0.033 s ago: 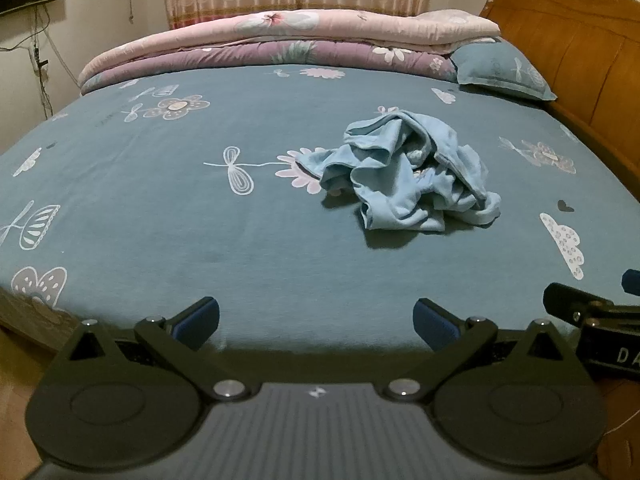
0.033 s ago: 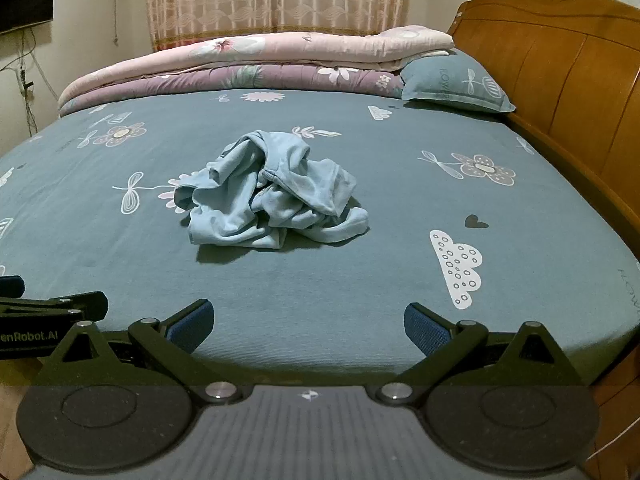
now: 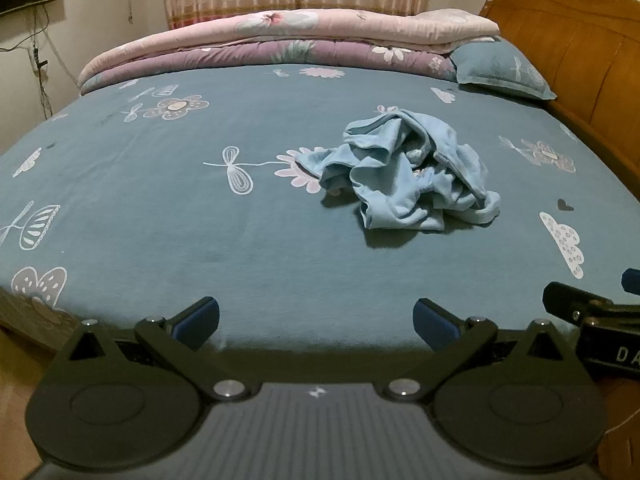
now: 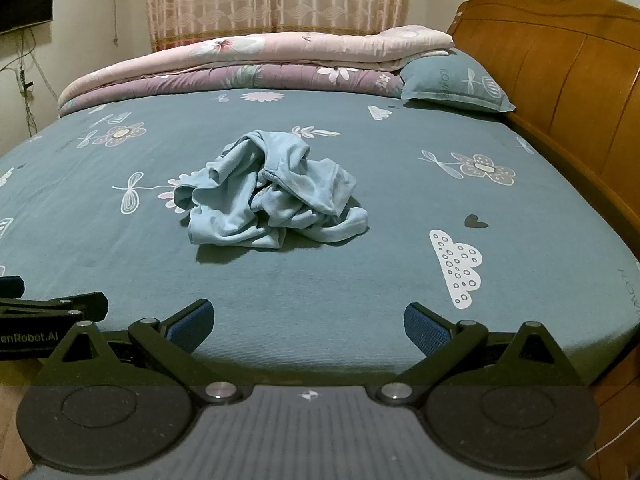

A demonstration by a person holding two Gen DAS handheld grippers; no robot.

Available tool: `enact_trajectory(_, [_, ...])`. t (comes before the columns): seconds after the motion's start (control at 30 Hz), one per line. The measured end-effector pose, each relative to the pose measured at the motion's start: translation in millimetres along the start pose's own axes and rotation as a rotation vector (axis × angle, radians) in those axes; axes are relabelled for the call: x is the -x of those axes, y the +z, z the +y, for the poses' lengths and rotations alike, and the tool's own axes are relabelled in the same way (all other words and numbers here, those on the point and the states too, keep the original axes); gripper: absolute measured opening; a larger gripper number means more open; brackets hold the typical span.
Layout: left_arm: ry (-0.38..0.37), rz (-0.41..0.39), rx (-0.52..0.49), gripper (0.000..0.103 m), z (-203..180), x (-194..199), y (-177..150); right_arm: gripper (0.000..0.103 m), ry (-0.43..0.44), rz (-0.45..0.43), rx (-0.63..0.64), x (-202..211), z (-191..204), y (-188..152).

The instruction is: Fold clothes

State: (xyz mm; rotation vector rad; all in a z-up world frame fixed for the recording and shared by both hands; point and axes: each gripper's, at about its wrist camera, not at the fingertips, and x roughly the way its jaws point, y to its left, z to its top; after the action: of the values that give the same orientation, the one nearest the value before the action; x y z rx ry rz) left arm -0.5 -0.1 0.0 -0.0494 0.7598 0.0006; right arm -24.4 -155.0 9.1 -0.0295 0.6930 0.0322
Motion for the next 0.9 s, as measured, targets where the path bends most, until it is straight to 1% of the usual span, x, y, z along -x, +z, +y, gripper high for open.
enact_trajectory(0.17, [0.007,-0.006,-0.003,0.103,-0.5,1.3,-1.2,0.103,-0.003,-0.006,0.003,3.0,-4.7,-0.5])
enact_trajectory(0.27, [0.012,-0.010,-0.005,0.103,-0.7,2.1,-1.8,0.103,-0.011,-0.001,0.007,0.9,0.0,-1.1])
enact_trajectory(0.43, [0.021,-0.010,-0.013,0.103,-3.3,3.9,-2.8,0.103,-0.002,0.000,0.003,2.0,-2.8,-2.3])
enact_trajectory(0.9, [0.024,-0.005,-0.019,0.103,-5.5,3.1,-5.2,0.103,-0.007,0.001,0.002,2.3,-1.4,-5.8])
